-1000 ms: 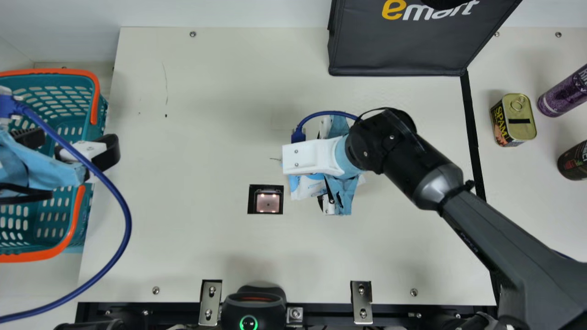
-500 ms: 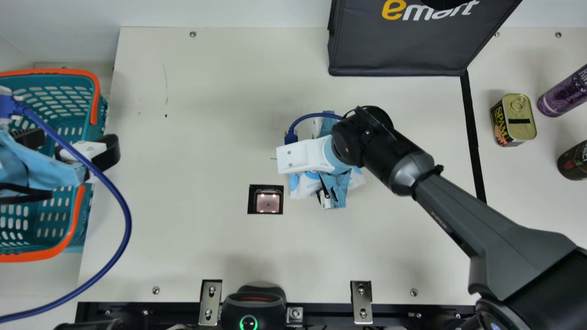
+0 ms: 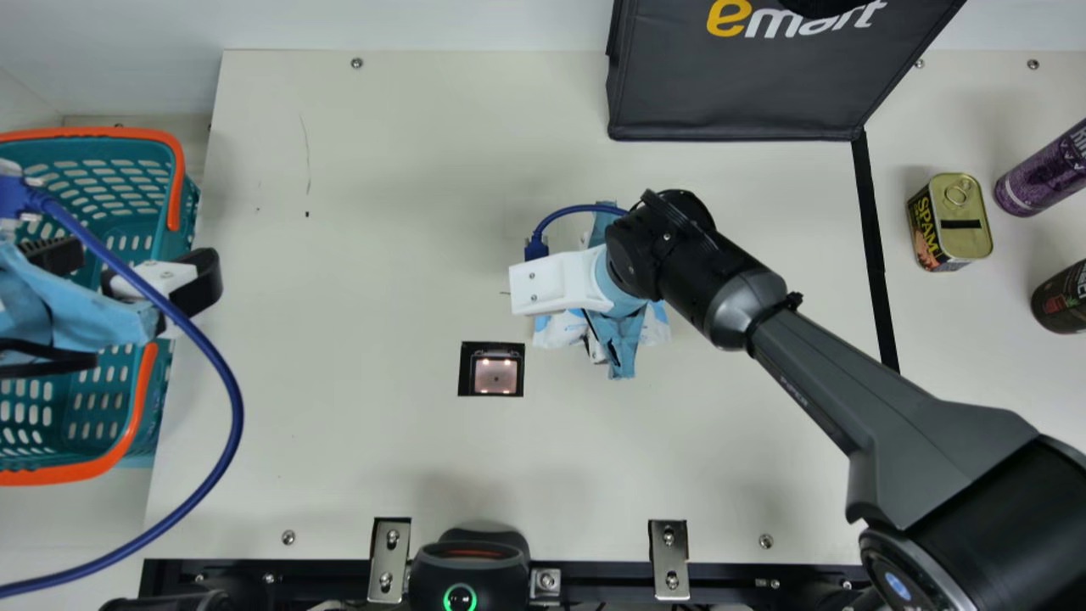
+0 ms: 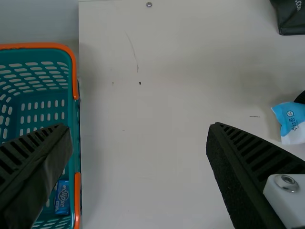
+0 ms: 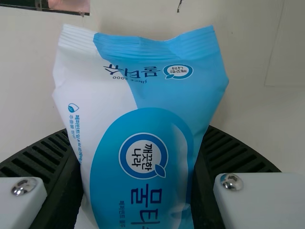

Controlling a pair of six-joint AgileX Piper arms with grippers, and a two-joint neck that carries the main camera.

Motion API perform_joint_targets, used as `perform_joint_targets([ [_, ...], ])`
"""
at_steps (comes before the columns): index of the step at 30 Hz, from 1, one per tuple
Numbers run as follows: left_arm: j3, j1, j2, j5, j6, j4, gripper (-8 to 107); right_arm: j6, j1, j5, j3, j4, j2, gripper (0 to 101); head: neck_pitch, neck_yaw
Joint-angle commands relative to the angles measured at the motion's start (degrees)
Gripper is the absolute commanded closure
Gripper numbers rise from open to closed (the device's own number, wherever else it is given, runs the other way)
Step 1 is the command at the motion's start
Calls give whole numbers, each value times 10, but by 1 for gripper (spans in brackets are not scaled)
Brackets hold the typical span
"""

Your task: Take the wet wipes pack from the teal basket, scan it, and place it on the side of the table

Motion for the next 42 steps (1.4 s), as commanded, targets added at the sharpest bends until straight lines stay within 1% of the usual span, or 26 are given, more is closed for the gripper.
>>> perform_joint_targets([
  [1, 0, 0, 0, 0, 0, 0, 9, 9, -1, 9, -5, -1, 0, 100, -17, 0],
  [2, 0, 0, 0, 0, 0, 0, 9, 15, -1, 13, -8, -1, 0, 101, -17, 0],
  [13, 0, 0, 0, 0, 0, 0, 9, 85, 2, 65, -59, -10, -8, 101, -17, 0],
  [25, 0, 0, 0, 0, 0, 0, 9, 180, 14, 119, -106, -46, -16, 101, -17, 0],
  [29, 0, 0, 0, 0, 0, 0, 9, 210, 15, 133, -115, -55, -18, 101, -17, -53],
  [33, 0, 0, 0, 0, 0, 0, 9, 244, 2, 145, -119, -57, -20, 101, -17, -107],
  [40, 0, 0, 0, 0, 0, 0, 9, 306, -44, 152, -107, -56, -36, 101, -17, -200],
  [42, 0, 0, 0, 0, 0, 0, 9, 321, -60, 151, -100, -56, -43, 101, -17, -200],
])
